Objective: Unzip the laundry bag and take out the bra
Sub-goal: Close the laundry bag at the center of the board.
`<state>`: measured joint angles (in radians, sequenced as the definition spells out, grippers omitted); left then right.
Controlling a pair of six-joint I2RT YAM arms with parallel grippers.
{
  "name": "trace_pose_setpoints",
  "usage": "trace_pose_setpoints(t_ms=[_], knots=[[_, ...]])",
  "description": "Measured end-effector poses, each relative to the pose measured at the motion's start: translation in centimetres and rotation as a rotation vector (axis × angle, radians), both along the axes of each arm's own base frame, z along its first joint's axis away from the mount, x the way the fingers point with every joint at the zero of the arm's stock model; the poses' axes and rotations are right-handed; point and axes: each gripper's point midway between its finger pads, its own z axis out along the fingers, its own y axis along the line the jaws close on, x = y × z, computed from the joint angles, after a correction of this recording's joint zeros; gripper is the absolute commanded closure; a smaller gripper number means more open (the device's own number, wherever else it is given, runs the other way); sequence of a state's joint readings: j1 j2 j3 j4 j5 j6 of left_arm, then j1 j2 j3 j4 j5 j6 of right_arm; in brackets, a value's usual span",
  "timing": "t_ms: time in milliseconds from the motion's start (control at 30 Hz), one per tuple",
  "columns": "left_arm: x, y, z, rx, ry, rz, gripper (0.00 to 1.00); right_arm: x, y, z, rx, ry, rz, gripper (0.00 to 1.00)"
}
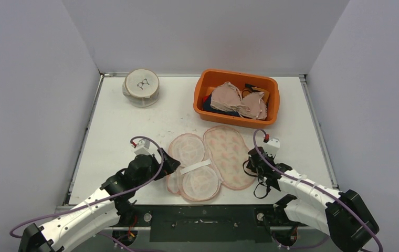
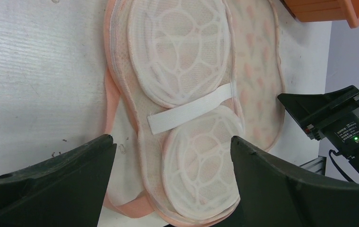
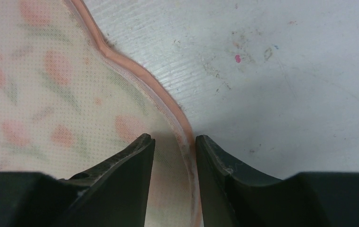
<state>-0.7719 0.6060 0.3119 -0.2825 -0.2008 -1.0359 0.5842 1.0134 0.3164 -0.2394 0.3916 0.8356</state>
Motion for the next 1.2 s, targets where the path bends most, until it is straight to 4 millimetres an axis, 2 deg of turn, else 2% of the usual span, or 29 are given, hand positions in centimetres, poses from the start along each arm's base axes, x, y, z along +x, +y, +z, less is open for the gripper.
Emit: trace_pose_setpoints(t_ms=[133, 333, 533, 867, 1067, 1200], knots=[[-0.1, 0.1, -0.4, 0.001, 0.007, 0.002, 0.1, 0.0, 0.1, -0.1, -0.001, 0.004, 0.001, 0.79], [-0.3, 0.1, -0.9, 0.005, 0.017, -0.001, 0.1, -0.4, 0.6, 0.0, 0.018, 0.015, 0.026, 0.94], [-0.4, 0.0, -1.3, 0.014, 0.034, -0.009, 0.1, -0.7, 1.7, 2.1, 0.06, -0.016, 0.063, 0.95], [-0.5, 0.1, -2.0, 0.034, 0.054, -0.007, 0.1, -0.8, 3.6, 8.2, 0.149, -0.116, 0.164, 0.95], [-0.3, 0.5, -2.2, 0.051, 0.054, 0.011, 0.1, -1.6, 5.0, 10.3, 0.213, -0.132, 0.254, 0.95], [-0.1, 0.9, -2.4, 0.068, 0.051, 0.03, 0.1, -2.0, 6.3, 13.3, 0.283, -0.192, 0.334, 0.95]])
